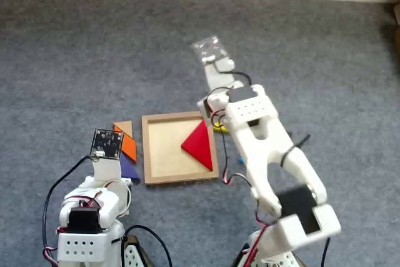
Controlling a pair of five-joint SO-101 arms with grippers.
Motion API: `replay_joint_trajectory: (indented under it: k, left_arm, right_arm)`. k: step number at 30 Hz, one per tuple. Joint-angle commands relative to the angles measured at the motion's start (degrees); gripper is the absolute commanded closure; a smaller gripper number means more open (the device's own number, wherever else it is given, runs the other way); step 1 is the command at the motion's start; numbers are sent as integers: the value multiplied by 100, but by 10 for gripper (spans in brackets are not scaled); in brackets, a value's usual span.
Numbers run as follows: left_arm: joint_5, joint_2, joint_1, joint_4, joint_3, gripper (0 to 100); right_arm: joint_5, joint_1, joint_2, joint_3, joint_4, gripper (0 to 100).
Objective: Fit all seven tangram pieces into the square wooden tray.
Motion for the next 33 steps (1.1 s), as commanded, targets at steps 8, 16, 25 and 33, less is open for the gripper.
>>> replay_joint_trajectory:
  k: [8, 16, 25, 33]
  left_arm:
    - [26, -268, 4, 18, 119, 933]
    - [26, -268, 4, 18, 119, 933]
    - [26, -268, 4, 18, 119, 933]
    - [26, -268, 4, 18, 119, 933]
  right_arm:
    - [255, 110, 1411, -1569, 664, 690]
    - [519, 330, 2132, -1982, 1464, 691]
    - [519, 629, 2132, -1991, 1921, 691]
    - [527, 611, 2132, -1965, 1921, 765]
